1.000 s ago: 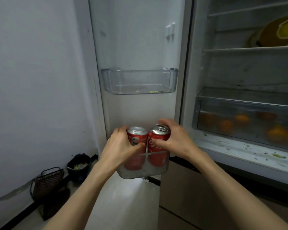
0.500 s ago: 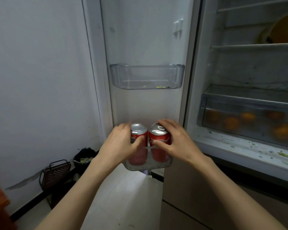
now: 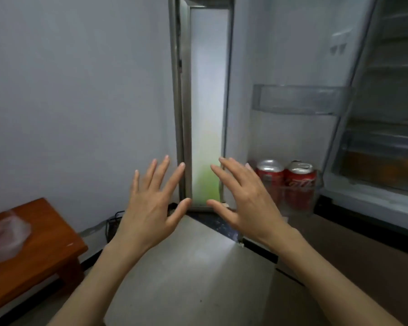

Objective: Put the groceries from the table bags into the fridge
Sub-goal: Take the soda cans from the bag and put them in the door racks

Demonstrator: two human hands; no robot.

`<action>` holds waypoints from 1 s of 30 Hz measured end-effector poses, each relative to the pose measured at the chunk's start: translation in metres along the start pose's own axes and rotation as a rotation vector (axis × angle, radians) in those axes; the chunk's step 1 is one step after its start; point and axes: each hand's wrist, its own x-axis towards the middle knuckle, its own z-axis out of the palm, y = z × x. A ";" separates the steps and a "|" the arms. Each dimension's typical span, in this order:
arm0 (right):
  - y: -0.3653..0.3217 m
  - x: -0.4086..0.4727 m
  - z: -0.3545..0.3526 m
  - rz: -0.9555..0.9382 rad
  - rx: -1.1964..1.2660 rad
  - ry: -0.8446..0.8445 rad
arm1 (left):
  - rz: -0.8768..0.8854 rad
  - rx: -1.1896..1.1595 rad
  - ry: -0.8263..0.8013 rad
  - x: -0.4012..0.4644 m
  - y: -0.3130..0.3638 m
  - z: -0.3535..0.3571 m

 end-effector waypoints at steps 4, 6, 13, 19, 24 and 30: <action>-0.081 0.023 0.062 -0.067 -0.010 -0.113 | -0.164 0.141 -0.079 -0.066 -0.078 -0.037; -0.124 0.032 0.092 -0.114 0.010 -0.143 | -0.256 0.191 -0.105 -0.102 -0.115 -0.056; -0.260 0.058 0.199 -0.279 0.114 -0.280 | -0.588 0.308 -0.194 -0.222 -0.218 -0.101; -0.347 0.084 0.289 -0.403 0.243 -0.384 | -0.787 0.364 -0.285 -0.282 -0.295 -0.120; -0.402 0.124 0.363 -0.461 0.317 -0.436 | -0.913 0.400 -0.319 -0.310 -0.380 -0.126; -0.461 0.188 0.439 -0.524 0.370 -0.503 | -1.025 0.407 -0.365 -0.323 -0.480 -0.132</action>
